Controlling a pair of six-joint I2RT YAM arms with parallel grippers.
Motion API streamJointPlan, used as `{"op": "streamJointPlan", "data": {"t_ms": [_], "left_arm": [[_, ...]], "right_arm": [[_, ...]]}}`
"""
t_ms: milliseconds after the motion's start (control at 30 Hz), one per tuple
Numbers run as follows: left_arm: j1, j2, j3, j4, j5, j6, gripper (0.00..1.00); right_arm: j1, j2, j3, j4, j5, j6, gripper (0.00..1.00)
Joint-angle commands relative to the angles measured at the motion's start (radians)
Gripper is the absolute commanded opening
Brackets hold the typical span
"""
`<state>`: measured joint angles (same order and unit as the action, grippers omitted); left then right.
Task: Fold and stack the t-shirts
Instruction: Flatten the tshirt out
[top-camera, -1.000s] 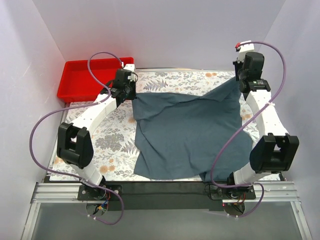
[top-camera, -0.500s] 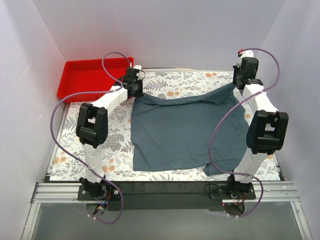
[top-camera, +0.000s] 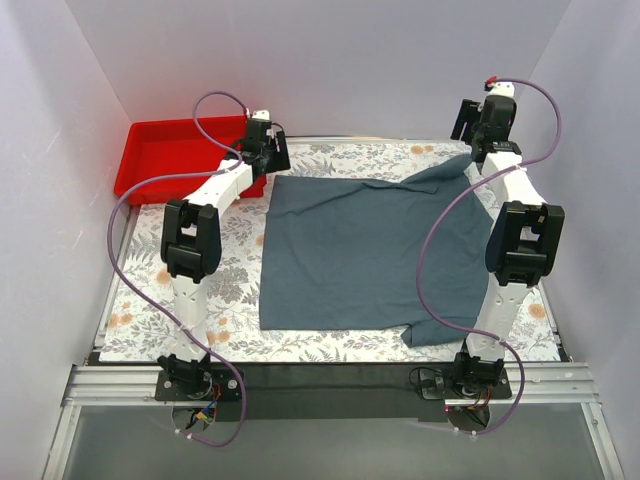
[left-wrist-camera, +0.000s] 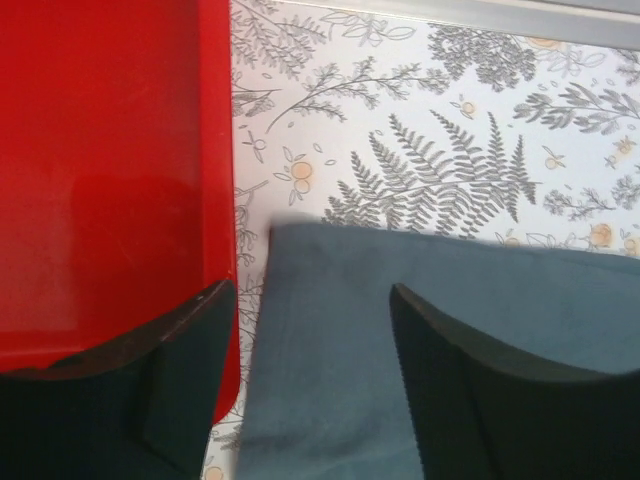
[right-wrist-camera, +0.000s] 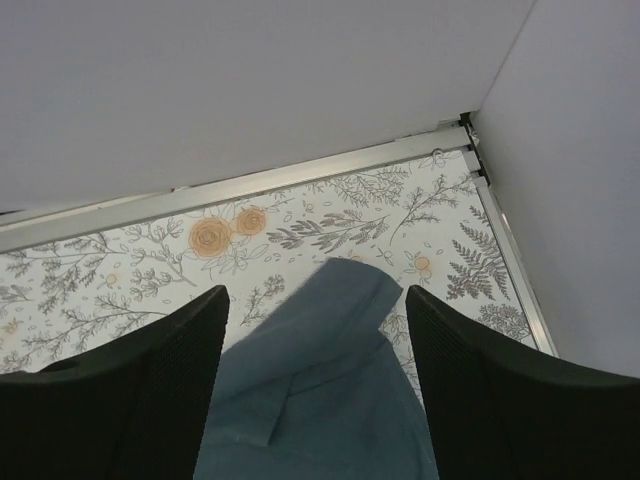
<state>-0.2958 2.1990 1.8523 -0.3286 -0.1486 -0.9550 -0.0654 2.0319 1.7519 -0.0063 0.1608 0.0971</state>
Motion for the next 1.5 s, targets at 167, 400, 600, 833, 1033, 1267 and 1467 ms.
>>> {"op": "streamJointPlan", "data": {"t_ms": [167, 400, 600, 833, 1033, 1267, 1467], "left_arm": [[0.007, -0.156, -0.021, 0.013, 0.070, -0.030, 0.73], [-0.075, -0.450, -0.347, -0.026, 0.202, -0.082, 0.71], [-0.206, -0.643, -0.721, -0.036, 0.235, -0.148, 0.68], [-0.252, -0.691, -0.947, -0.046, 0.282, -0.226, 0.67], [-0.261, -0.696, -1.030, -0.130, 0.331, -0.260, 0.68], [-0.263, -0.709, -1.111, -0.277, 0.425, -0.307, 0.68], [-0.263, -0.768, -1.151, -0.413, 0.488, -0.341, 0.69]], "right_arm": [[-0.004, -0.133, -0.043, -0.041, -0.062, -0.016, 0.68], [-0.004, -0.285, -0.311, -0.103, -0.213, 0.065, 0.55], [-0.004, -0.366, -0.550, -0.121, -0.322, 0.219, 0.55], [-0.004, -0.499, -0.799, -0.188, -0.268, 0.265, 0.60], [-0.004, -0.565, -0.963, -0.288, -0.227, 0.273, 0.62], [-0.014, -0.671, -1.107, -0.432, -0.184, 0.317, 0.65], [-0.100, -0.794, -1.215, -0.576, -0.251, 0.337, 0.67]]}}
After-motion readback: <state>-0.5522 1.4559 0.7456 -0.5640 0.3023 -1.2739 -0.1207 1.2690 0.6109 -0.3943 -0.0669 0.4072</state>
